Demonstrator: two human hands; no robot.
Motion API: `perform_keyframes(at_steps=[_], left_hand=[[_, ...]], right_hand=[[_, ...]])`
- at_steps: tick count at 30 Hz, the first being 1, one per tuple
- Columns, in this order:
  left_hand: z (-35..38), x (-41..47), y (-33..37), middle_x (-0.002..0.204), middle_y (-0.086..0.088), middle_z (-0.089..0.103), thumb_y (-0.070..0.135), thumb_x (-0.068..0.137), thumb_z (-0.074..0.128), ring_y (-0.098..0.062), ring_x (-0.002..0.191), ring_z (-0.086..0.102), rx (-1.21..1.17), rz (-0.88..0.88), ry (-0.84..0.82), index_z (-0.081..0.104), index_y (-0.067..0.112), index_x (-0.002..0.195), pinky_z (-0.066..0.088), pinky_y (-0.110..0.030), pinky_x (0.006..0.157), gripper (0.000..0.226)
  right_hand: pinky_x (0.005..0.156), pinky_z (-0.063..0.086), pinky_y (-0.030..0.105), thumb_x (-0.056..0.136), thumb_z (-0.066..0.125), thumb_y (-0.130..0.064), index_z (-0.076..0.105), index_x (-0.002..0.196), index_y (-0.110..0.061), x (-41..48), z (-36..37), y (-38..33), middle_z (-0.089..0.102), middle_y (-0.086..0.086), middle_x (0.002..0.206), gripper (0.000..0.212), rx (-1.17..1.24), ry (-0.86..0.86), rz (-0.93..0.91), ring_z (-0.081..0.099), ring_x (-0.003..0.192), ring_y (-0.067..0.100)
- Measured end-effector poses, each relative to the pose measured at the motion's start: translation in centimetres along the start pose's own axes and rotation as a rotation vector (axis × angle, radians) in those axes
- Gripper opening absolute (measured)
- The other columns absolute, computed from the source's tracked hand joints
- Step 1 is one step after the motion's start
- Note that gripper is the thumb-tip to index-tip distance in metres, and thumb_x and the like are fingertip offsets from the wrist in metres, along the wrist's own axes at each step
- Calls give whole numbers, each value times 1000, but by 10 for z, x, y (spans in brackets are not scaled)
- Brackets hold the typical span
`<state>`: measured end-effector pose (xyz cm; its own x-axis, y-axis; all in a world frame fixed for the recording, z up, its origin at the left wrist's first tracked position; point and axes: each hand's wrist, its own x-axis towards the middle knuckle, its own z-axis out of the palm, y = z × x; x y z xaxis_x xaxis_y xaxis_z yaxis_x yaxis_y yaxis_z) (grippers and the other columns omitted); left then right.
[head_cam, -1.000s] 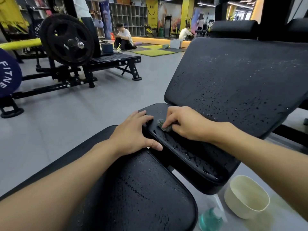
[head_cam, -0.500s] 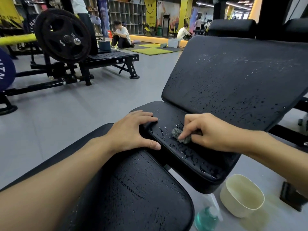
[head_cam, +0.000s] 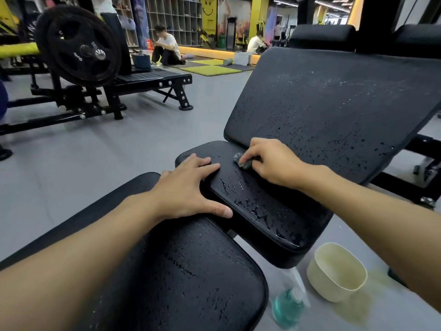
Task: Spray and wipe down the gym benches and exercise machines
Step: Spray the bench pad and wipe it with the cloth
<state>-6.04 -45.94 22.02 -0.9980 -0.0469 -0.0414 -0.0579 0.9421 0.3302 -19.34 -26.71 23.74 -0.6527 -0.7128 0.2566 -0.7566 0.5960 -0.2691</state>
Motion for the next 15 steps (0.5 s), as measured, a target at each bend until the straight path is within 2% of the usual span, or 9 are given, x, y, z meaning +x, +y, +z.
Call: perform_keyframes(at_steps=[2,5,6,7,9,11,15], left_hand=[[0,1,-1,164,22,10,100,40,55,-1,152,-6,7,8,-12,20,45,155,13,-54,121,132],[1,4,-4,164,21,9,102,36,43,-1,151,-8,13,20,-14,18,48,155,11,-53,121,133],[1,4,-4,164,21,9,102,36,42,0,151,-8,13,19,-16,17,48,155,11,-53,121,132],[1,4,-3,164,21,9,102,37,43,0,151,-8,13,17,-17,17,48,154,11,-53,121,132],[1,3,-3,164,22,9,102,37,43,1,151,-8,8,12,-13,18,48,154,10,-52,121,131],[1,3,-4,163,23,9,102,38,43,1,151,-8,2,14,-10,18,48,155,10,-51,121,131],[3,4,-6,162,25,9,102,38,44,3,150,-8,-16,22,6,19,49,154,10,-49,120,130]], right_hand=[[88,50,35,86,58,0,78,98,-26,-16,-5,4,57,-13,90,35,42,-23,-63,62,91,15],[79,44,15,83,59,6,80,95,-23,-40,-17,7,59,-14,85,38,97,-96,-116,59,79,-3],[79,43,14,84,58,6,80,94,-23,-33,-16,9,58,-14,84,38,82,-78,-111,59,78,-5],[83,45,19,84,58,4,79,94,-25,-18,-13,11,58,-15,84,37,58,-44,-89,59,81,-3],[91,49,33,87,57,-3,78,96,-30,6,-7,9,55,-16,86,36,-7,-19,-1,62,94,14],[90,47,32,90,57,-6,77,101,-30,3,-4,10,50,-17,84,33,-56,-15,20,60,99,21],[82,47,30,88,60,-2,78,101,-26,-42,-18,18,55,-15,85,32,-11,-69,-68,60,87,13]])
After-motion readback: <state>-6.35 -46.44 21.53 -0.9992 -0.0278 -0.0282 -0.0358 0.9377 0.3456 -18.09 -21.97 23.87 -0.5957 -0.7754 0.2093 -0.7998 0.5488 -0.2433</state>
